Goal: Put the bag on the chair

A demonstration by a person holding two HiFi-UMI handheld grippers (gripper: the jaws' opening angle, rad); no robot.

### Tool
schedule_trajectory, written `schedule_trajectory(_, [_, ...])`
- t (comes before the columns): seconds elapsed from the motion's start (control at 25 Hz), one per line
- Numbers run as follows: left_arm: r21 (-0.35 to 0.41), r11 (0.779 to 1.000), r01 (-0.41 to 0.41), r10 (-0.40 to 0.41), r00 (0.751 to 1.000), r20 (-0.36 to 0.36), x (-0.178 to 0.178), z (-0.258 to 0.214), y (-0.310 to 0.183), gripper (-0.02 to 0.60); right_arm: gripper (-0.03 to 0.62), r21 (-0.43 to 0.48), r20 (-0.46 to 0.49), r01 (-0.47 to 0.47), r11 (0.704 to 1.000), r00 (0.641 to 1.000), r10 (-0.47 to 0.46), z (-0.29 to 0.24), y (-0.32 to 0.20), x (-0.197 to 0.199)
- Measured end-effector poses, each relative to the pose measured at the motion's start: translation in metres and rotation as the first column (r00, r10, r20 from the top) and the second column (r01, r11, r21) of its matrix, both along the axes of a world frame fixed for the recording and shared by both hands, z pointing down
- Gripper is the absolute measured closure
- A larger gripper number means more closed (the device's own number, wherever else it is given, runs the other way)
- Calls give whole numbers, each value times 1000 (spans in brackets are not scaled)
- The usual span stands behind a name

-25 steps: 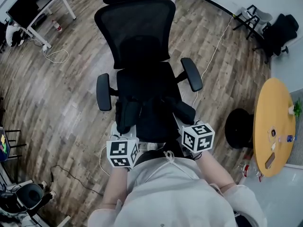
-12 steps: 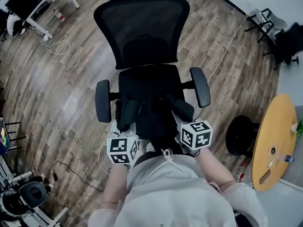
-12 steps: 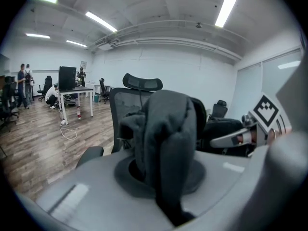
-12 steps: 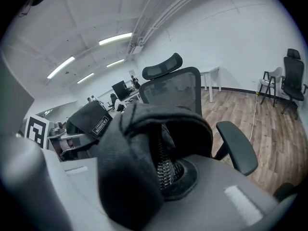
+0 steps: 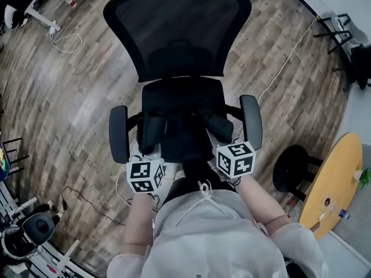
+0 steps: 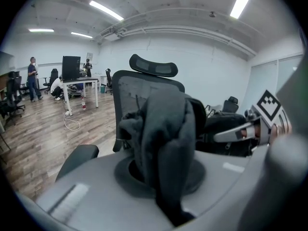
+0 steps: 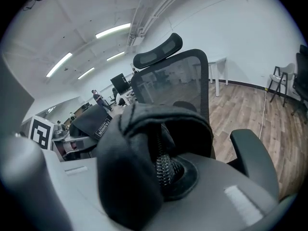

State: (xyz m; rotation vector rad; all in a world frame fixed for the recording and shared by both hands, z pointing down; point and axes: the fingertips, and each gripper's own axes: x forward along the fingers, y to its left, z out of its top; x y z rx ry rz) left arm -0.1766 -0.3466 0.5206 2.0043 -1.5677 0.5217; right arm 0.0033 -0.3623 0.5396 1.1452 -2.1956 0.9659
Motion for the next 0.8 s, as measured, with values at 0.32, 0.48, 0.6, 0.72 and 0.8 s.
schedule_trajectory(0.32, [-92,995,40,-41,999,-16,-9,82,-49,557,565,-60,-8,-10,998,1000,10,72,-54,1])
schedule_trajectory(0.48, [-147,989,30,-32,999,-10,-10,126,-64,557,563,-87,-49,-6,996,999,2,107,-70,0])
schedule_trajectory(0.6, [-191,981,17,-19,1000,-6,-12,156,-70,558,563,-102,-67,-8,995,998,1,133,-77,-2])
schedule_trajectory(0.72, [-228,974,12,-14,1000,-6,-11,182,-75,558,563,-118,-85,-16,993,996,6,157,-81,0])
schedule_trajectory(0.8, [-251,968,5,-7,1000,-7,-9,196,-77,557,563,-133,-97,-27,991,995,14,172,-81,3])
